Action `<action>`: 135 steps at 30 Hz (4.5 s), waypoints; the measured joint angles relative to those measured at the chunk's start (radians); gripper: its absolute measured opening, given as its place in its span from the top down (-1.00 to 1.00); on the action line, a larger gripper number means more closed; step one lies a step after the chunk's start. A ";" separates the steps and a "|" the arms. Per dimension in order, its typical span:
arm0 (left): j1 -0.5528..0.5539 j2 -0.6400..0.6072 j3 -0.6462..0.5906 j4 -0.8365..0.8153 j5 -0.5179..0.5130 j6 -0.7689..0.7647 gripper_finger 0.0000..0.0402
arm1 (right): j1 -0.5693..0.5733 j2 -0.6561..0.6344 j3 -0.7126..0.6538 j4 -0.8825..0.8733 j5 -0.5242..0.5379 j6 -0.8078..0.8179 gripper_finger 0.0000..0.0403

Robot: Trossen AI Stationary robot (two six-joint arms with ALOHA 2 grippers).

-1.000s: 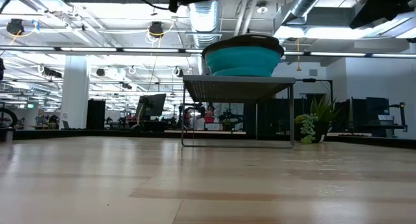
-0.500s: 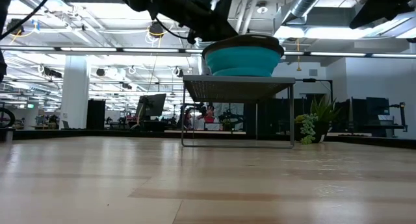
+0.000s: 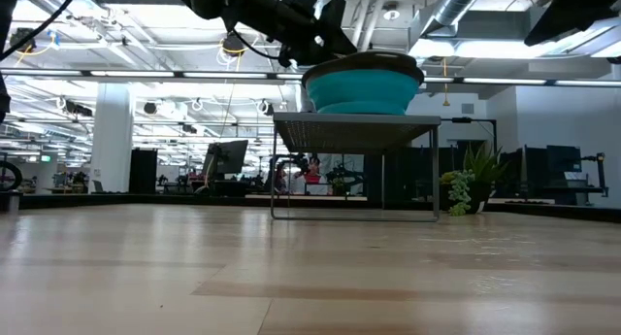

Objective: Pick & Place Fruit
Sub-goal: Put the top strawberry into the strainer bowl

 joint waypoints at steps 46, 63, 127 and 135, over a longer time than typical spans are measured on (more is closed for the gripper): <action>-0.774 -0.528 -0.327 -0.010 -0.162 -0.328 0.69 | 0.000 0.000 0.000 0.004 -0.005 0.099 1.00; -0.973 -0.245 -0.147 0.009 -0.415 -0.612 0.99 | 0.000 0.000 0.000 0.007 -0.006 0.114 1.00; -1.119 0.055 -0.125 -0.968 0.219 -2.277 0.04 | 0.000 0.000 0.000 -0.057 -0.039 0.071 1.00; -1.091 0.128 -0.125 -0.941 0.214 -2.291 0.17 | 0.000 0.000 0.000 -0.057 -0.033 0.068 1.00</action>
